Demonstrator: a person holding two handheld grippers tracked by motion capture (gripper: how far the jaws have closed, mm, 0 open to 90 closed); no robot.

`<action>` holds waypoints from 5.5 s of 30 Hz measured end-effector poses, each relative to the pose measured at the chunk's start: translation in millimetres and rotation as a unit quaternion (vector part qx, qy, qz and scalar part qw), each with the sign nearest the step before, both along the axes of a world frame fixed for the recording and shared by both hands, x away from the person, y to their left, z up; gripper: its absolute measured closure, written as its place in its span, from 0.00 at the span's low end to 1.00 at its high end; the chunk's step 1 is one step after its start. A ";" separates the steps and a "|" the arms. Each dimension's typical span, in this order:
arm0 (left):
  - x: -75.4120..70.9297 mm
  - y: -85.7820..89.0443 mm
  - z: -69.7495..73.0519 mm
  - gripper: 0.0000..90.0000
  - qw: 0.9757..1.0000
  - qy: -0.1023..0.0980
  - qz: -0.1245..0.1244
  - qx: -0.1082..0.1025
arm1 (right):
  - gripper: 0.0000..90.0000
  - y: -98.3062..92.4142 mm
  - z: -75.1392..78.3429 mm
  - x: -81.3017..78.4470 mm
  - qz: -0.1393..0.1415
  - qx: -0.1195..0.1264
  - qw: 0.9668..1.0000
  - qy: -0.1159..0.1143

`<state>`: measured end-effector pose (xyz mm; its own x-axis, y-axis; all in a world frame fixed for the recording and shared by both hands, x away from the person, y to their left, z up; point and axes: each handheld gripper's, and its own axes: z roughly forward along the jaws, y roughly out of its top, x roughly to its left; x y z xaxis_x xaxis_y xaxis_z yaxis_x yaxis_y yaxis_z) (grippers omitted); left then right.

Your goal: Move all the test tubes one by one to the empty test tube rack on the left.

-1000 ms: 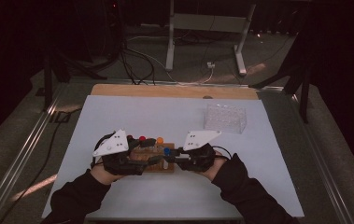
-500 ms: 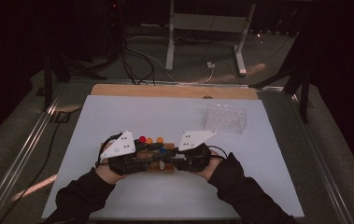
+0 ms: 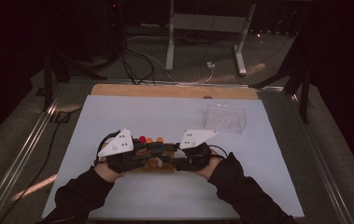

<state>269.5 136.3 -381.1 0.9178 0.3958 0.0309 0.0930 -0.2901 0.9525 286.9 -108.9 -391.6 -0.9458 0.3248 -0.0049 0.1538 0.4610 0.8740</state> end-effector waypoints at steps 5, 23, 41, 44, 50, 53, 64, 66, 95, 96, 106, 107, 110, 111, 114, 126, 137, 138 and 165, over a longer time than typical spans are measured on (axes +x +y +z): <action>0.1 16.5 9.6 0.86 1.000 -0.007 0.018 -0.006 | 0.32 -20.5 -1.4 2.4 -0.024 0.024 0.999 -0.002; 3.4 80.6 26.0 0.86 0.995 -0.020 0.099 -0.022 | 0.00 -120.7 -57.9 12.1 -0.154 0.015 0.988 0.015; 12.7 132.1 1.2 0.86 0.986 0.005 0.162 -0.029 | 0.00 -162.4 -93.6 -10.3 -0.195 -0.001 0.981 0.022; 19.3 135.5 -7.4 0.86 0.984 0.014 0.171 -0.040 | 0.00 -160.9 -92.6 -11.7 -0.194 -0.003 0.981 0.017; 30.6 134.4 -21.8 0.86 0.983 0.029 0.172 -0.052 | 0.00 -162.4 -92.3 -10.6 -0.196 0.006 0.980 0.021; 33.9 132.2 -27.8 0.86 0.984 0.031 0.169 -0.048 | 0.00 -162.6 -92.6 -10.6 -0.197 0.006 0.980 0.023; 37.6 128.1 -50.4 0.86 0.983 0.041 0.175 -0.029 | 0.00 -162.5 -92.7 -9.7 -0.196 0.009 0.980 0.031; 37.3 127.8 -54.9 0.86 0.983 0.046 0.173 -0.035 | 0.00 -162.5 -92.7 -9.6 -0.196 0.009 0.980 0.031; 37.5 127.2 -77.9 0.68 0.984 0.057 0.170 -0.020 | 0.00 -163.3 -92.8 -9.4 -0.196 0.008 0.980 0.036; 36.7 129.0 -76.3 0.68 0.984 0.054 0.165 -0.028 | 0.00 -163.4 -92.8 -9.4 -0.196 0.009 0.980 0.036; 20.3 142.5 -58.0 0.30 0.982 0.047 0.179 -0.031 | 0.00 -163.8 -92.9 -9.1 -0.197 0.009 0.980 0.035; 18.4 143.1 -56.3 0.27 0.982 0.048 0.181 -0.033 | 0.00 -163.9 -93.1 -8.9 -0.197 0.007 0.980 0.036; 12.9 145.4 -51.1 0.17 0.980 0.055 0.190 -0.034 | 0.00 -163.3 -92.9 -9.0 -0.196 0.009 0.980 0.037; 11.6 146.6 -49.7 0.12 0.980 0.060 0.184 -0.035 | 0.00 -163.0 -92.8 -9.2 -0.197 0.008 0.980 0.036; 6.3 147.7 -48.4 0.05 0.981 0.067 0.178 -0.036 | 0.00 -162.8 -92.9 -9.2 -0.196 0.007 0.980 0.036; -14.4 147.1 -65.7 0.01 0.980 0.051 0.191 -0.016 | 0.00 -162.6 -93.0 -9.6 -0.196 0.007 0.980 0.035; -25.9 148.7 -98.5 0.01 0.979 0.074 0.188 0.008 | 0.00 -162.6 -93.4 -9.9 -0.197 0.006 0.980 0.033; -26.2 148.5 -101.2 0.01 0.979 0.077 0.187 0.011 | 0.00 -162.5 -93.6 -9.9 -0.197 0.005 0.980 0.033; -29.3 134.2 -112.7 0.01 0.981 0.115 0.153 0.010 | 0.00 -160.7 -98.5 -10.9 -0.196 -0.009 0.980 0.023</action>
